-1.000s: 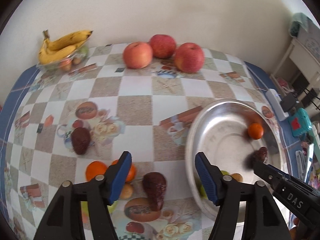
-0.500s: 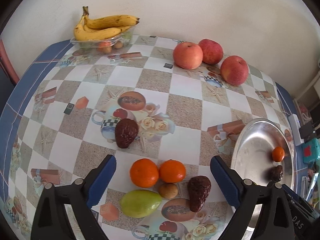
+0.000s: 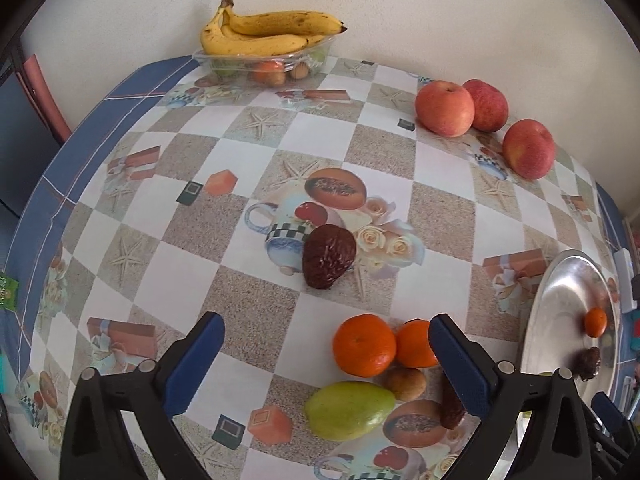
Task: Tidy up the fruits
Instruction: 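Withdraw both grippers from the bowl toward the fruit pile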
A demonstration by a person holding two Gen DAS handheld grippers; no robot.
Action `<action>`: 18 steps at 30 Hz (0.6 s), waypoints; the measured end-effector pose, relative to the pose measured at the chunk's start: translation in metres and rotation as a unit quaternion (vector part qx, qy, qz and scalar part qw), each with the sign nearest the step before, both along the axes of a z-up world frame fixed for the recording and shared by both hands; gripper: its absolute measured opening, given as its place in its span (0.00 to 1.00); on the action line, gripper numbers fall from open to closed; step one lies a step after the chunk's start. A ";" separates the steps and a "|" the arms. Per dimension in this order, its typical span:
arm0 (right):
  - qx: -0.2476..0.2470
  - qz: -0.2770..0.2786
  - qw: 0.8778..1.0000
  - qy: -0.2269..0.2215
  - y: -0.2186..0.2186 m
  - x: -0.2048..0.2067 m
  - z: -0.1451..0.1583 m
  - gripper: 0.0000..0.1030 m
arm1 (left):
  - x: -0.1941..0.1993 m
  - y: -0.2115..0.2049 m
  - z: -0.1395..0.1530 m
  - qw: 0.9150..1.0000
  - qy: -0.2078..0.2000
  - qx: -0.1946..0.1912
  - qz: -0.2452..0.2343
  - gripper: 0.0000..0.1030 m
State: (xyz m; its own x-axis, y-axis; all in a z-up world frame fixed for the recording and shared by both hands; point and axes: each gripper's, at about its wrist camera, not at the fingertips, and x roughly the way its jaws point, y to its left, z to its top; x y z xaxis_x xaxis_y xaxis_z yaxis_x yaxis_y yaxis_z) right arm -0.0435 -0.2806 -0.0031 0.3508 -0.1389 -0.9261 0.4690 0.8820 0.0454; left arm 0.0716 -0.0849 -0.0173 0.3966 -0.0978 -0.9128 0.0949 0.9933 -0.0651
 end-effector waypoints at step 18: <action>0.006 0.004 0.999 -0.034 0.005 0.001 0.007 0.89 | -0.002 0.002 0.010 0.999 -0.012 0.024 0.022 1.00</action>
